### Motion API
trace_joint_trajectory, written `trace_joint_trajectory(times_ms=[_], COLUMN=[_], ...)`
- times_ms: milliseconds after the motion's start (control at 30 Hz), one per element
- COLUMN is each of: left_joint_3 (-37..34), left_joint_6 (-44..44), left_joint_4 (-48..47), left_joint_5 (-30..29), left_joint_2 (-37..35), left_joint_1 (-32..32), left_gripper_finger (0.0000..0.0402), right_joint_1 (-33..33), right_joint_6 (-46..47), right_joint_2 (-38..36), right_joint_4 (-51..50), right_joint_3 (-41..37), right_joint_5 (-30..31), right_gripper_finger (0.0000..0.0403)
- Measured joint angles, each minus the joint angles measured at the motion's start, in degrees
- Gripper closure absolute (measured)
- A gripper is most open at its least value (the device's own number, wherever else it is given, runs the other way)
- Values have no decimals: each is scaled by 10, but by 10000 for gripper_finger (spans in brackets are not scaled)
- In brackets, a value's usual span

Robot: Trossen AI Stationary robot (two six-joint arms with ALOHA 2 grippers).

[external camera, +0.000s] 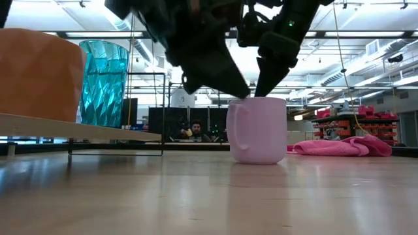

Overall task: Stack small to large cups/mugs on shelf
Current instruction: Put the light purple mug on the shelf

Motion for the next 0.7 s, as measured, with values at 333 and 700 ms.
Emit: trace_joint_trajectory(times_ms=[333,700], left_joint_3=[0,0], left_joint_6=[-4,-14], left_joint_4=[1,-44], left_joint_5=[-2,-28], left_joint_2=[25,25], left_joint_1=[38,55], left_gripper_finger=[382,393], right_joint_1=[-3,0], right_joint_6=[-1,9], right_joint_2=[0,0], right_joint_4=[-2,-3], right_joint_3=[0,0], right_joint_5=[0,-27], right_gripper_finger=[389,393])
